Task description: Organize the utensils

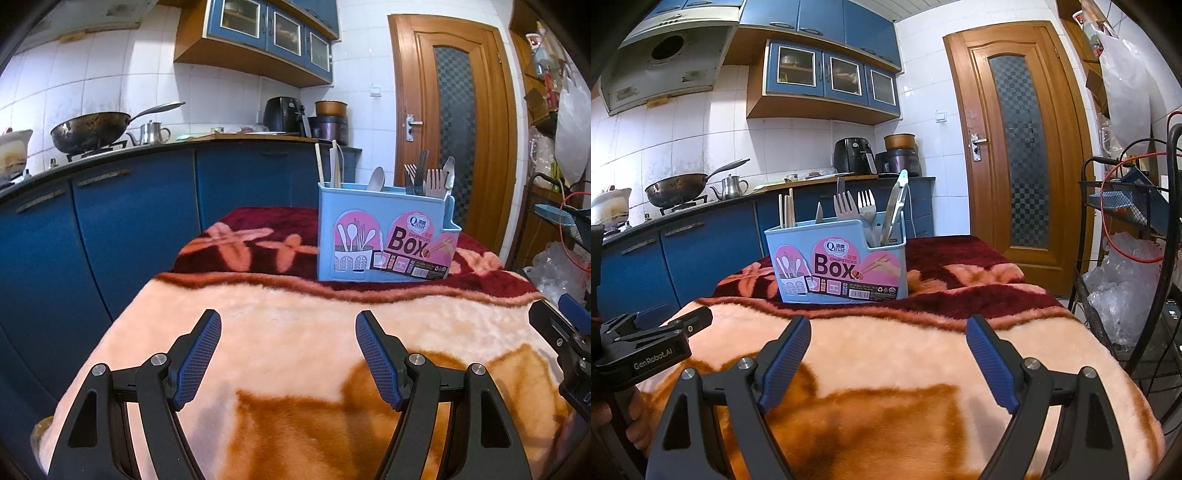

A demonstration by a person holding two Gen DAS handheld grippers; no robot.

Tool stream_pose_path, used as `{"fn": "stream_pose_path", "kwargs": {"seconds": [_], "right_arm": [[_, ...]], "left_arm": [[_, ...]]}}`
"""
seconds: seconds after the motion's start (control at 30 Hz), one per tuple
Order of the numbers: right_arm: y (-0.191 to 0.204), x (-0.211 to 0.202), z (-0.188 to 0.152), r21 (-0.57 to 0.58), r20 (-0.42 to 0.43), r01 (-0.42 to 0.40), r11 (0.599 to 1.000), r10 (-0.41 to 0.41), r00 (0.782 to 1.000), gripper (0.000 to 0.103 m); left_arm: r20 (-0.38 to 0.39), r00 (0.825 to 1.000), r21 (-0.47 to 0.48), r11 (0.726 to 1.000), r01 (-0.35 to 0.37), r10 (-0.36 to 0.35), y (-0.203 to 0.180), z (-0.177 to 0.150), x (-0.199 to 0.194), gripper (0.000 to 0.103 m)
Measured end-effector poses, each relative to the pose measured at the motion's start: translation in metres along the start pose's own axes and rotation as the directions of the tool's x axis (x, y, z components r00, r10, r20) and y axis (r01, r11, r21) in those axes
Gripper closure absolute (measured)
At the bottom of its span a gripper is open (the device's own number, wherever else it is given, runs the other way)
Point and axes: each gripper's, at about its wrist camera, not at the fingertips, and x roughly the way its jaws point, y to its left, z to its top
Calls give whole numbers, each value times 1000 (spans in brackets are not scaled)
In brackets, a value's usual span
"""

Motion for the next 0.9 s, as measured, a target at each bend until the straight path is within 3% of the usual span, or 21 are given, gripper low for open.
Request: {"fn": "stream_pose_path", "kwargs": {"seconds": [0.9], "right_arm": [[0, 0, 0, -2, 2, 1, 1000, -1, 1000, 15]], "left_arm": [[11, 1000, 8, 1000, -1, 1, -1, -1, -2, 26]]}}
